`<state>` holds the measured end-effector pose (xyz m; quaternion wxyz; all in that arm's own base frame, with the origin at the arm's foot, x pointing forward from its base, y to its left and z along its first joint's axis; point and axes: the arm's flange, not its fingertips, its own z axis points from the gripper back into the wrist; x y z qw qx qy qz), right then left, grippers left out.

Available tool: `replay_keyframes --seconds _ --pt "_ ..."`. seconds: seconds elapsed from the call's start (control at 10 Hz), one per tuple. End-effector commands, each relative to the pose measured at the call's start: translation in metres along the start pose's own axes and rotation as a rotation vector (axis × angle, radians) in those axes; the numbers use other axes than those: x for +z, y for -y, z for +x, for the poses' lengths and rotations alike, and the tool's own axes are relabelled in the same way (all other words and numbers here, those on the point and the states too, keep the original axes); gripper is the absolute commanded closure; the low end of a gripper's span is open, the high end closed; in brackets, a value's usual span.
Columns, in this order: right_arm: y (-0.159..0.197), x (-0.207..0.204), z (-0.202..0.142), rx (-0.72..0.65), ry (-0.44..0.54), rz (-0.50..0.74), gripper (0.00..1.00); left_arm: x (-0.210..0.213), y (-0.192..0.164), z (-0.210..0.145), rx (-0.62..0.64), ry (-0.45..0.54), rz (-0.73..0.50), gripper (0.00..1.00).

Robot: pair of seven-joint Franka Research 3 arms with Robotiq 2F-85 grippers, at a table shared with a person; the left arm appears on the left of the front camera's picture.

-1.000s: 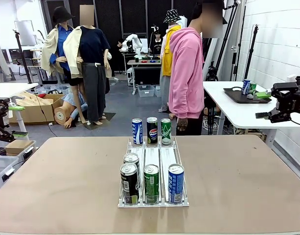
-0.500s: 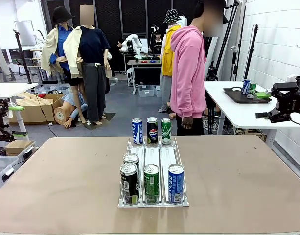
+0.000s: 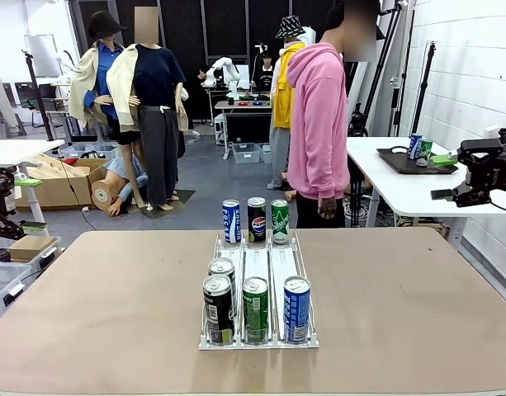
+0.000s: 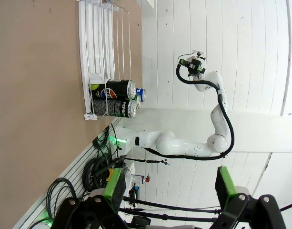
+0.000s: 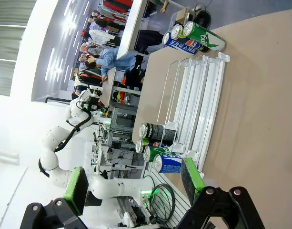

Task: Retrieve and hand over the desired beverage to the person.
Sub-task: Place the picked can on the Handle tray extended by the person.

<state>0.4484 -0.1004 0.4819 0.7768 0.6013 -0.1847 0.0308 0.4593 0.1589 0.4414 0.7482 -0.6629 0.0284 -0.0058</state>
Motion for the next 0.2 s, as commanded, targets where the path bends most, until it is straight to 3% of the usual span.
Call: replay_keyframes --seconds 0.0,0.1 --pt "-0.0002 -0.0008 0.002 -0.015 -0.002 -0.017 0.0 -0.0002 0.002 0.0002 0.001 0.011 0.001 0.0" --pt "-0.0002 -0.0008 0.002 -0.015 -0.002 -0.017 0.0 -0.0002 0.002 0.0002 0.001 0.011 0.001 0.0"
